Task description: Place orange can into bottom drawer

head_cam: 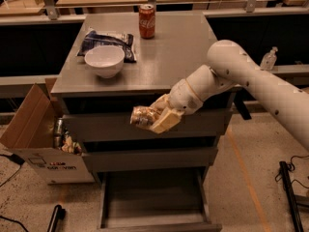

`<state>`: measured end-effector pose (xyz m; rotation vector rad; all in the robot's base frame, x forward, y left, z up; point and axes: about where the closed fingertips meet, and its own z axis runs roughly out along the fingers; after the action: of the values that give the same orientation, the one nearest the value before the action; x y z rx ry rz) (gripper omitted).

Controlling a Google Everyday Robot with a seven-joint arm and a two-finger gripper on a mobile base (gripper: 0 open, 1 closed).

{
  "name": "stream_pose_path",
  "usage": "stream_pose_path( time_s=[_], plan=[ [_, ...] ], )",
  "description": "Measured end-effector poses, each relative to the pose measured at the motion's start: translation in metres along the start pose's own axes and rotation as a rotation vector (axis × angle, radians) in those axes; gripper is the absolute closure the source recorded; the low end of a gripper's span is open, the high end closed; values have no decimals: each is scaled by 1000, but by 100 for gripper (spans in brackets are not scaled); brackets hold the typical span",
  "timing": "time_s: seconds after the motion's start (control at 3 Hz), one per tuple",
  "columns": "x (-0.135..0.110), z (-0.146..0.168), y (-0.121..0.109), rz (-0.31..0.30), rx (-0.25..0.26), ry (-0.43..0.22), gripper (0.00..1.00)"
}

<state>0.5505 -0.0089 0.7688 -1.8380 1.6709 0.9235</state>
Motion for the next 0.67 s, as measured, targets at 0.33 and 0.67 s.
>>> stream_pose_path(
  time_s=[0.33, 0.67],
  plan=[
    [75, 38, 0, 9, 56, 143, 100],
    [136, 62, 11, -44, 53, 184, 100]
  ],
)
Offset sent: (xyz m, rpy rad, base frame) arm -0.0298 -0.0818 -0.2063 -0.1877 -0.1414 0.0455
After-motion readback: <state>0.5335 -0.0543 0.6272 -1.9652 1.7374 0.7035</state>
